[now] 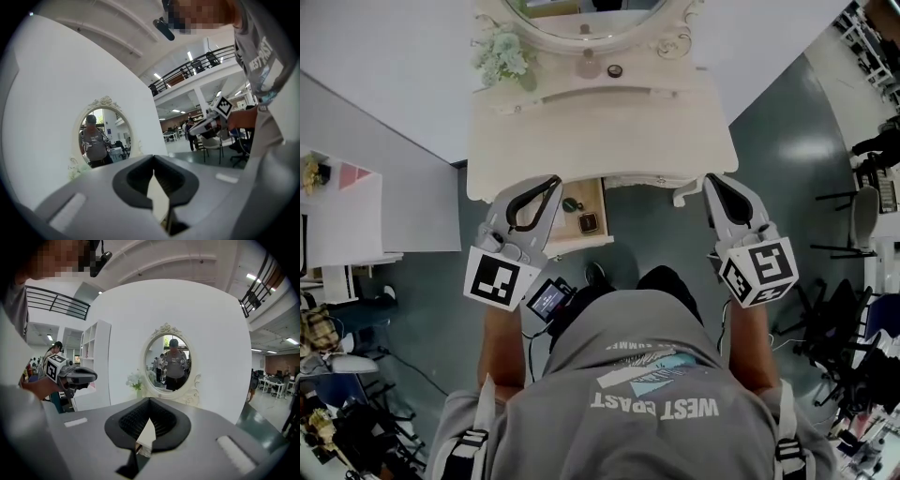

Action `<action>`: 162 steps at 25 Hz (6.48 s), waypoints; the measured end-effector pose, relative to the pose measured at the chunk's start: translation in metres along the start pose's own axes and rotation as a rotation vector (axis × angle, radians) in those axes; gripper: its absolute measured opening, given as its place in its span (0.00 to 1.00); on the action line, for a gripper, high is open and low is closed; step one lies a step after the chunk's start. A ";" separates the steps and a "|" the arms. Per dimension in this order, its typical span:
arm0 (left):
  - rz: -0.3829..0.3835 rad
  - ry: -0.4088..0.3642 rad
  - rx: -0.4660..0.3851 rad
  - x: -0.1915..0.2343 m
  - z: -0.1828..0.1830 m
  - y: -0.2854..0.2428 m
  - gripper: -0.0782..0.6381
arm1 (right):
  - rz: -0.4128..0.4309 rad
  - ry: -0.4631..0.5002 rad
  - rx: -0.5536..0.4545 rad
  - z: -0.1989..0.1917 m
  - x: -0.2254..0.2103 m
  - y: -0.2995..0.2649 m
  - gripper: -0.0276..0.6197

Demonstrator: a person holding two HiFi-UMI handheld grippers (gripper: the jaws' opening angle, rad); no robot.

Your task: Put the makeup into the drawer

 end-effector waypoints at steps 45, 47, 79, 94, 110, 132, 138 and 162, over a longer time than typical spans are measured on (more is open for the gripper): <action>0.278 0.166 0.363 0.170 -0.142 -0.103 0.11 | 0.336 0.166 0.200 -0.089 -0.083 -0.464 0.09; 0.279 0.176 0.374 0.172 -0.151 -0.107 0.11 | 0.342 0.174 0.220 -0.100 -0.084 -0.484 0.10; 0.327 0.278 0.401 0.183 -0.221 -0.102 0.11 | 0.357 0.232 0.453 -0.168 -0.060 -0.588 0.38; 0.390 0.276 0.388 0.170 -0.233 -0.059 0.11 | 0.408 0.231 0.425 -0.166 -0.010 -0.531 0.38; 0.494 0.322 0.373 0.159 -0.263 0.001 0.11 | 0.565 0.321 0.436 -0.184 0.088 -0.491 0.38; 0.637 0.394 0.358 0.184 -0.264 0.041 0.11 | 0.841 0.467 0.487 -0.186 0.197 -0.473 0.38; 0.677 0.419 0.359 0.183 -0.272 0.042 0.11 | 0.921 0.483 0.508 -0.203 0.213 -0.467 0.38; 0.803 0.536 0.355 0.147 -0.345 0.104 0.11 | 1.159 0.654 0.737 -0.377 0.310 -0.422 0.38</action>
Point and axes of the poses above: the fingertips, and each gripper's own axes: y backward along the fingers, x to its left, z out of its top, the point moved 2 cm from there along y, backward along the fingers, and after that the axes turned 4 degrees about -z, right-handed, at the moved point
